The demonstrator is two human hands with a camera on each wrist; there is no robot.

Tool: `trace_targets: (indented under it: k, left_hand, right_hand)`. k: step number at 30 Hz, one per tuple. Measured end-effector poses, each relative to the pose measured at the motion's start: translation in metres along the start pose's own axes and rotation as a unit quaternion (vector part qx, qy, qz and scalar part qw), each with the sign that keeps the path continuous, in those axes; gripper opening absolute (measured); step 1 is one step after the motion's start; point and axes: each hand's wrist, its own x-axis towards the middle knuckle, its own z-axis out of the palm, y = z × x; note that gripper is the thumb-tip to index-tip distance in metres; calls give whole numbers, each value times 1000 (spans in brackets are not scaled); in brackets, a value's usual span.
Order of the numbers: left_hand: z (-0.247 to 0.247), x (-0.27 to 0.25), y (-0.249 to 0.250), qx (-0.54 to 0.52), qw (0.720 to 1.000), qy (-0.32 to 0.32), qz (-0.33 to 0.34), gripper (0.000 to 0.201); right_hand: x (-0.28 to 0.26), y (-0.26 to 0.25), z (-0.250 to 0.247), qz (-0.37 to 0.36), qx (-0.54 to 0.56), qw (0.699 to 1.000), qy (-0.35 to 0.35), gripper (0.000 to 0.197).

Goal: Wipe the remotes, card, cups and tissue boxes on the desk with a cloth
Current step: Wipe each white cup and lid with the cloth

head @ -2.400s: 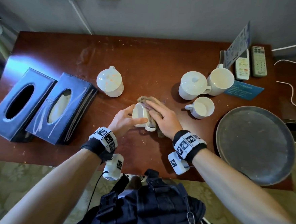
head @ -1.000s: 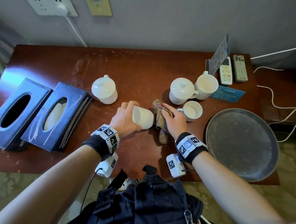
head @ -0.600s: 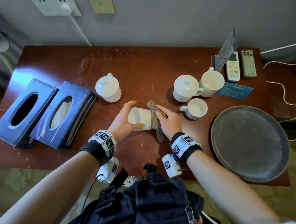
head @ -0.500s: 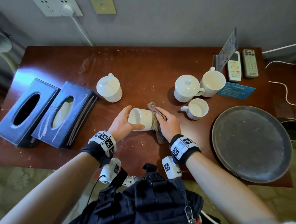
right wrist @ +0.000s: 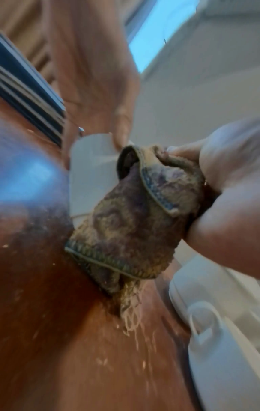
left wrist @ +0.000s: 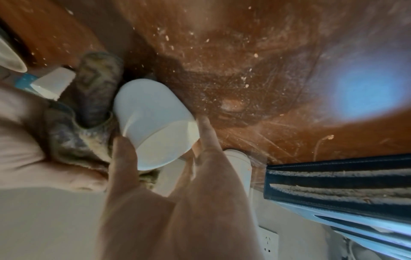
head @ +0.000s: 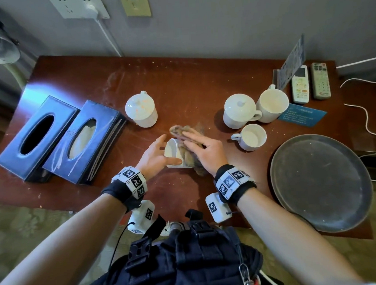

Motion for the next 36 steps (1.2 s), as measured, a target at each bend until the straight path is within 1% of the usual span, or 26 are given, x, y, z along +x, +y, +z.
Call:
trace_targets:
  k: [1, 2, 3, 5, 6, 7, 8, 9, 10, 12, 13, 14, 16, 18, 19, 20, 21, 23, 24, 25, 26, 29, 30, 31, 33, 36]
  left_hand:
    - [0, -1, -1, 4, 1000, 2, 15, 65]
    - [0, -1, -2, 3, 1000, 3, 26, 45]
    - [-1, 0, -4, -5, 1000, 3, 29, 39]
    - [-2, -5, -5, -28, 999, 10, 19, 35]
    - [-3, -7, -6, -40, 999, 7, 16, 36]
    - [-3, -7, -8, -44, 999, 2, 12, 50]
    - [-3, -7, -7, -41, 999, -3, 5, 71]
    - [-3, -7, -5, -39, 999, 0, -5, 86]
    - [-2, -9, -3, -33, 999, 4, -8, 90]
    - [-2, -7, -4, -34, 999, 11, -7, 91]
    - [-1, -8, -2, -31, 999, 13, -5, 91]
    - [-1, -8, 0, -23, 1000, 16, -3, 91]
    - [-1, -11, 3, -17, 1000, 12, 5, 88]
    - [-2, -10, 0, -21, 1000, 2, 12, 74]
    - [-2, -9, -2, -22, 1000, 1, 15, 68]
    - [-3, -8, -5, -23, 1000, -2, 16, 69]
    - [-3, -9, -7, -25, 1000, -1, 13, 75]
    - [-4, -6, -10, -23, 1000, 6, 3, 89]
    - [-4, -5, -12, -18, 1000, 10, -1, 91]
    - [-3, -5, -12, -15, 1000, 11, 0, 91]
    - [-3, -4, -13, -18, 1000, 10, 1, 91]
    - [-3, -4, -17, -25, 1000, 9, 8, 83]
    - [-3, -3, -20, -28, 1000, 11, 10, 81]
    - [-3, -4, -21, -35, 999, 10, 6, 82]
    - [-4, -3, -20, -46, 999, 6, -9, 89]
    - [-8, 0, -19, -53, 998, -22, -19, 90]
  right_hand:
    - [-1, 1, 7, -21, -23, 999, -37, 31]
    - [-2, 5, 14, -43, -58, 995, -69, 32]
    - [-3, 10, 20, -65, -102, 988, -91, 35]
    - [-5, 22, 25, -111, -181, 972, -103, 40]
    - [-5, 27, 25, -122, -202, 966, -102, 41]
    - [-4, 30, 23, -116, -206, 966, -102, 42]
    - [-3, 32, 22, -97, -196, 971, -100, 42]
    - [0, 33, 19, -69, -174, 978, -90, 41]
    - [3, 35, 17, -34, -149, 986, -69, 39]
    - [11, 35, 14, 33, -115, 993, -10, 35]
    - [15, 34, 14, 46, -113, 993, 13, 34]
    - [16, 31, 17, 41, -120, 992, 24, 32]
    - [10, 22, 27, -10, -149, 989, 11, 30]
    - [0, 16, 34, -75, -189, 979, -13, 29]
    - [-4, 18, 35, -97, -202, 974, -23, 29]
    - [-5, 22, 33, -105, -209, 972, -26, 29]
    - [-3, 26, 28, -96, -203, 974, -22, 28]
    - [4, 31, 15, -41, -168, 985, 4, 27]
    - [9, 32, 10, -13, -157, 987, 19, 26]
    - [12, 30, 9, -7, -158, 987, 27, 25]
    - [13, 26, 13, -23, -168, 985, 28, 23]
    - [1, 19, 33, -113, -212, 971, 7, 22]
    - [-1, 21, 35, -128, -221, 967, 2, 23]
    - [-1, 24, 34, -128, -228, 965, -2, 24]
    - [4, 28, 23, -97, -232, 968, 4, 23]
    - [13, 30, 3, -21, -189, 981, 31, 21]
